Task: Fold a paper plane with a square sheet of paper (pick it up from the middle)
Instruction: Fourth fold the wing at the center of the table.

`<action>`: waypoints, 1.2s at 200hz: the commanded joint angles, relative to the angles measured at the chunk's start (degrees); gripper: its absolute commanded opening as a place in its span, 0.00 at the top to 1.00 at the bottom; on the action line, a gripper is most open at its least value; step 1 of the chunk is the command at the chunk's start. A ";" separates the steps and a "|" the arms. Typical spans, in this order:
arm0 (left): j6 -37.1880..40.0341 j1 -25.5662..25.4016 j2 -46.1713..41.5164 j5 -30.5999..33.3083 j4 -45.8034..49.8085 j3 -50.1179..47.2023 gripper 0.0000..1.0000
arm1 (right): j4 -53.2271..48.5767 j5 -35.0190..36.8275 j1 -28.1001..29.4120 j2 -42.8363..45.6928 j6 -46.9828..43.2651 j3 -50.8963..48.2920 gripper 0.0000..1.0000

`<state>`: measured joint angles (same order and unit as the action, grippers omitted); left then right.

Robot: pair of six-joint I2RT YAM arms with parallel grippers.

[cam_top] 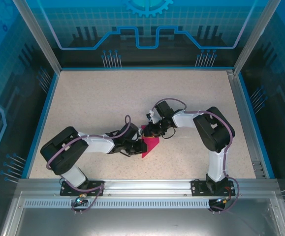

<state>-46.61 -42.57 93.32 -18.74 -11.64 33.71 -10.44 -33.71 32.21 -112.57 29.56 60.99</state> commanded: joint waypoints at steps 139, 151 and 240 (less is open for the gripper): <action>-1.98 -4.80 -6.05 -4.61 10.90 -10.29 0.89 | -3.28 7.79 0.19 -6.00 -0.49 -2.98 0.78; -2.26 -4.76 -7.87 -4.19 10.63 -10.09 0.88 | -3.23 7.87 0.27 -5.94 -0.46 -3.06 0.78; -1.25 0.10 -13.21 0.25 5.47 -0.91 0.82 | -2.31 7.17 0.31 -5.52 0.52 -3.64 0.78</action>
<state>-48.12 -42.78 79.85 -20.84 -4.95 29.50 -9.74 -34.81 32.21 -112.77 30.22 60.80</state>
